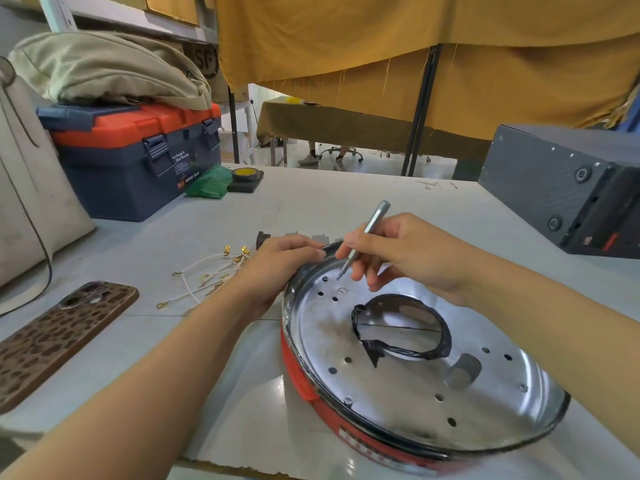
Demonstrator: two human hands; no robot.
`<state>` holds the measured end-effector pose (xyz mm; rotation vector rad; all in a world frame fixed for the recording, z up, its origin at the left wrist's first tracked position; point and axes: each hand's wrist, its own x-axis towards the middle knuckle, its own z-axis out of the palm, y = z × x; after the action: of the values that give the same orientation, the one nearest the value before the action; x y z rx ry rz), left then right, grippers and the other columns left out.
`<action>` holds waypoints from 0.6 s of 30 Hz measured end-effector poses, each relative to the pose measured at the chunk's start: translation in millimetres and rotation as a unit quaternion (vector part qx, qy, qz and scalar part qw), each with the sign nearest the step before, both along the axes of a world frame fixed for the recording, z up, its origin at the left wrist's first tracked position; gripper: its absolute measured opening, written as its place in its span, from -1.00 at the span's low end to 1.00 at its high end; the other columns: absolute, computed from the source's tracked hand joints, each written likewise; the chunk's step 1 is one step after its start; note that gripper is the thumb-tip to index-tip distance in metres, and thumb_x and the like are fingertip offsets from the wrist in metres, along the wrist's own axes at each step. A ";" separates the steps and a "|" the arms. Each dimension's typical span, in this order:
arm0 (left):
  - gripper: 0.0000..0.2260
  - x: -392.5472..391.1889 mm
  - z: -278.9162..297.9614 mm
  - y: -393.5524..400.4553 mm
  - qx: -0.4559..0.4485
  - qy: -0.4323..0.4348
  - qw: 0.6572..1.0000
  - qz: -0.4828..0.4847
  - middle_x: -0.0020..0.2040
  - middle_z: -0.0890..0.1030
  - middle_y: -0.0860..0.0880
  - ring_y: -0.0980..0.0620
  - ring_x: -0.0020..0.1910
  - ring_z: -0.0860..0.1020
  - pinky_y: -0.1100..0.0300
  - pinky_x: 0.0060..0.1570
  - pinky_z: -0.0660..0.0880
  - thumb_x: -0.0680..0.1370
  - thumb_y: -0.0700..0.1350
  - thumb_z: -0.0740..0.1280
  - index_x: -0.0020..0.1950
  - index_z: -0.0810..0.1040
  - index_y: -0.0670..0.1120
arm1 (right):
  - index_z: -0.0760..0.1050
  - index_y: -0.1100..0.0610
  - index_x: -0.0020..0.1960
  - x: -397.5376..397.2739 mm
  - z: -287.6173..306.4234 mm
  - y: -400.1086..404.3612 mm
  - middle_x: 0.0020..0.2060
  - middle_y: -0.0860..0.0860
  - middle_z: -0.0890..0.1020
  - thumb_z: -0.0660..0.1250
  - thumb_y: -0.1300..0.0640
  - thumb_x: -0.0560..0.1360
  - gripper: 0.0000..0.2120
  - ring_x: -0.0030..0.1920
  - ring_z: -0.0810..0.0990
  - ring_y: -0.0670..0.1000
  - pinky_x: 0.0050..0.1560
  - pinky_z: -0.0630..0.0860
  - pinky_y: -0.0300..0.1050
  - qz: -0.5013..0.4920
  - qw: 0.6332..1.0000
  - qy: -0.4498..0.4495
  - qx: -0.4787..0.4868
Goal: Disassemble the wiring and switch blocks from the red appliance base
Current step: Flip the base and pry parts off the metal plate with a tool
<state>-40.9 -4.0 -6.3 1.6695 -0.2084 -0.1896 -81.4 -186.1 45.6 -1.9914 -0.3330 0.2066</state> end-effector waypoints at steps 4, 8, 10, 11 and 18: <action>-0.86 2.1 -7.7 -2.8 -0.064 0.006 0.998 -0.012 -0.22 0.66 -0.11 0.04 -0.30 0.59 0.19 -0.20 0.53 0.52 -0.21 0.30 -0.04 0.65 -0.20 | 0.61 0.22 -0.10 10.0 -6.9 9.7 -0.43 0.02 0.61 0.28 0.14 0.58 -0.80 -0.45 0.53 -0.08 -0.36 0.53 -0.28 -0.034 0.999 -0.002 0.012; -0.83 1.3 -15.3 -1.1 -0.120 0.011 0.992 -0.035 -0.25 0.67 -0.09 0.07 -0.34 0.60 0.30 -0.32 0.52 0.54 -0.15 0.30 -0.10 0.67 -0.17 | 0.56 0.20 -0.13 18.6 -14.6 15.3 -0.40 0.07 0.62 0.28 0.23 0.57 -0.86 -0.40 0.55 -0.01 -0.26 0.60 -0.19 -0.074 0.997 -0.010 0.023; -0.82 1.7 -17.4 -0.3 -0.126 0.010 0.991 -0.041 -0.22 0.68 -0.10 0.07 -0.32 0.62 0.31 -0.32 0.52 0.54 -0.13 0.29 -0.09 0.67 -0.15 | 0.53 0.16 -0.16 20.5 -20.0 16.5 -0.39 0.07 0.63 0.28 0.22 0.57 -0.86 -0.37 0.57 0.01 -0.20 0.60 -0.15 -0.084 0.996 -0.014 0.021; -0.82 2.1 -18.2 -0.4 -0.124 0.009 0.991 -0.042 -0.19 0.68 -0.11 0.05 -0.30 0.62 0.29 -0.31 0.52 0.54 -0.12 0.29 -0.07 0.67 -0.15 | 0.53 0.15 -0.17 21.2 -22.2 16.8 -0.39 0.06 0.64 0.28 0.22 0.57 -0.85 -0.36 0.57 0.01 -0.19 0.59 -0.16 -0.087 0.996 -0.016 0.019; -0.81 4.6 -19.7 -1.6 -0.125 0.009 0.991 -0.036 -0.22 0.66 -0.12 0.04 -0.30 0.60 0.31 -0.33 0.52 0.53 -0.11 0.29 -0.04 0.64 -0.20 | 0.52 0.13 -0.15 25.0 -28.8 14.2 -0.41 0.03 0.65 0.29 0.19 0.57 -0.87 -0.34 0.60 0.03 -0.10 0.59 -0.05 -0.096 0.995 -0.025 0.017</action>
<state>-36.3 -5.5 -26.0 1.4122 -0.2676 -0.2229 -56.4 -171.9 16.8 -1.9835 -0.1735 0.0288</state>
